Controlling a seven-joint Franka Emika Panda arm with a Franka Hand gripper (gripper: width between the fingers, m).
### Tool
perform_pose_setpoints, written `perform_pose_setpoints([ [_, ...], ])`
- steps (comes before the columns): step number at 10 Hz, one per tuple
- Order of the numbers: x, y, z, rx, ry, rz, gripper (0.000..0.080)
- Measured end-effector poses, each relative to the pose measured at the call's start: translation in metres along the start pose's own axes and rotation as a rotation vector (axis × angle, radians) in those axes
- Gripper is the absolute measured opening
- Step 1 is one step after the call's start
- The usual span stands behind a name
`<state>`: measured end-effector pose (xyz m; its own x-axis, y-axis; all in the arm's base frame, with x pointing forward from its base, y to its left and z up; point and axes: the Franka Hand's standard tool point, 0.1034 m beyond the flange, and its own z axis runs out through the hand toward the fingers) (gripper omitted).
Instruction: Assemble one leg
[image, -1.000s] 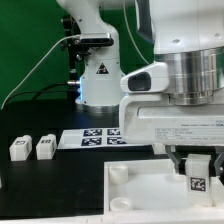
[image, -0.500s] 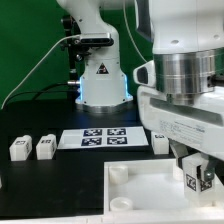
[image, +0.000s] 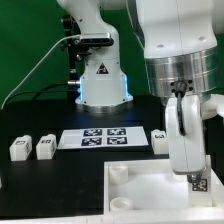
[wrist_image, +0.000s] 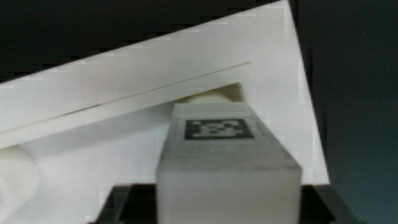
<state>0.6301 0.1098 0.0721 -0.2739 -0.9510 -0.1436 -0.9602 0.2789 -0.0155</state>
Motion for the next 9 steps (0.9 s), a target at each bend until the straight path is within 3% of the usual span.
perform_pose_setpoints([
  [1,0.0,0.0,0.0,0.001,0.001,-0.013,0.0472],
  [2,-0.001,-0.004,-0.002,0.018,0.011,-0.272,0.0472],
  [3,-0.007,-0.002,-0.003,0.018,0.009,-0.488,0.0608],
  [7,-0.005,-0.003,-0.003,0.012,0.022,-1.032,0.0648],
  [9,-0.002,-0.002,0.0,-0.009,0.047,-1.405,0.0648],
])
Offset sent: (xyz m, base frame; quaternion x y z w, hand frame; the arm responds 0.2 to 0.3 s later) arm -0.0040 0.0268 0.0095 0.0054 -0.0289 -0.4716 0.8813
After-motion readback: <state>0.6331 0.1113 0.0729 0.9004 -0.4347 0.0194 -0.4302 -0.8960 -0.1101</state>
